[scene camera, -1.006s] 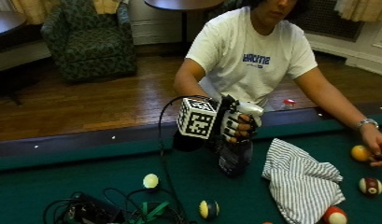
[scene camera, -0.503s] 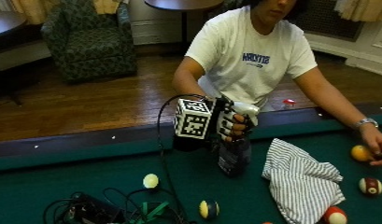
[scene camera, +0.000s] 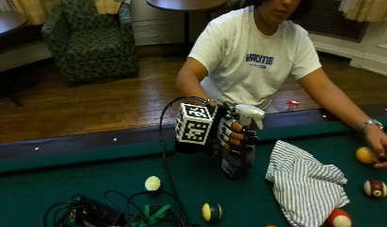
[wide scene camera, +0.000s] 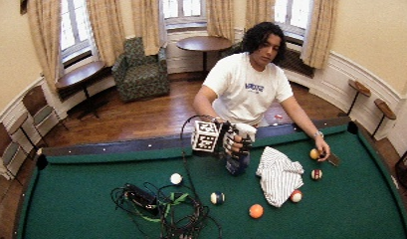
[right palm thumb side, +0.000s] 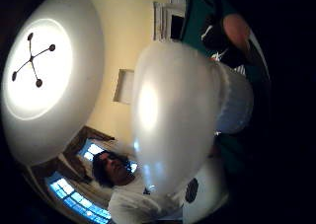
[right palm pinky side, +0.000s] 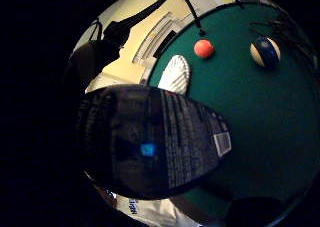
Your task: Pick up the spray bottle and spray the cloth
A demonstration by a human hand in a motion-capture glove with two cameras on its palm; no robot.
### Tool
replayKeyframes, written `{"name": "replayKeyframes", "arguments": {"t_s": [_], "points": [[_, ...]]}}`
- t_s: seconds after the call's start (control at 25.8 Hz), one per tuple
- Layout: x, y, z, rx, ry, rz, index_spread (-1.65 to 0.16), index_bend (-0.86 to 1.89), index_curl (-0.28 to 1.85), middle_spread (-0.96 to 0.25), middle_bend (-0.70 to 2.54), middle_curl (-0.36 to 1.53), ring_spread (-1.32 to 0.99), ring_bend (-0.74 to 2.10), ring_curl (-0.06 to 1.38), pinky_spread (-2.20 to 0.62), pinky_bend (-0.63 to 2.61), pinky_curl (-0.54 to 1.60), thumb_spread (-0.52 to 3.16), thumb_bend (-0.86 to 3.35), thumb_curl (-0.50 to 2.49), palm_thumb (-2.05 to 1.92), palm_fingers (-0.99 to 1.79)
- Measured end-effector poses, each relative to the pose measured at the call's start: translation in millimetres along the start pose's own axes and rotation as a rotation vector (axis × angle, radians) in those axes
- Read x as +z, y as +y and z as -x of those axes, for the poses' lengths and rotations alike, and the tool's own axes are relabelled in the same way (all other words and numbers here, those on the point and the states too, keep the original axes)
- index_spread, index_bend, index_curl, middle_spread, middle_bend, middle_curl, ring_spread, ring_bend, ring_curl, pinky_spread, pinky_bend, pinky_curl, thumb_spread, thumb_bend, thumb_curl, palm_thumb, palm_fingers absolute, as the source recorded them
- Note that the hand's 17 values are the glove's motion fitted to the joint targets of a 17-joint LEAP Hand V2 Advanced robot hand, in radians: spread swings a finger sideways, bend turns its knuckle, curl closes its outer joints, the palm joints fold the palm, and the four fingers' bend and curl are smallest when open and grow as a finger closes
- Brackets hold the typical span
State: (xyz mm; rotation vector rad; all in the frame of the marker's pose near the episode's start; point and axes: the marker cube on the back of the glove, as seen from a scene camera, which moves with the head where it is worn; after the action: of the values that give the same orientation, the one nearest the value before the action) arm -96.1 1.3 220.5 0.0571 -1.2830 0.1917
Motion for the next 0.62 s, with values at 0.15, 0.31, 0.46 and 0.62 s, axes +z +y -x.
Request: {"name": "replayKeyframes", "arguments": {"t_s": [0.15, 0.31, 0.46, 0.62], "points": [[5.1, -1.5, -3.1, 0.018, -0.007, 0.006, -0.36, 0.05, 0.37, -0.22, 0.36, 0.43, -0.21, 0.46, 0.39, 0.05, 0.21, 0.31, 0.92, -0.07, 0.42, 0.75, 0.74], [7.9, -6.8, -5.9, -0.004, 0.024, -0.055, -0.37, 0.03, 0.31, -0.21, 0.31, 0.41, -0.20, 0.46, 0.39, 0.07, 0.25, 0.32, 0.89, -0.05, 0.40, 0.71, 0.65], [10.2, -14.9, -7.2, -0.017, 0.029, -0.111, -0.37, 0.05, 0.27, -0.21, 0.29, 0.40, -0.20, 0.48, 0.38, 0.08, 0.25, 0.32, 0.87, -0.04, 0.39, 0.70, 0.63], [16.7, -22.9, -6.3, -0.022, 0.037, -0.132, -0.38, 0.09, 0.26, -0.21, 0.27, 0.39, -0.21, 0.49, 0.37, 0.08, 0.26, 0.33, 0.85, -0.04, 0.39, 0.70, 0.63]]}}
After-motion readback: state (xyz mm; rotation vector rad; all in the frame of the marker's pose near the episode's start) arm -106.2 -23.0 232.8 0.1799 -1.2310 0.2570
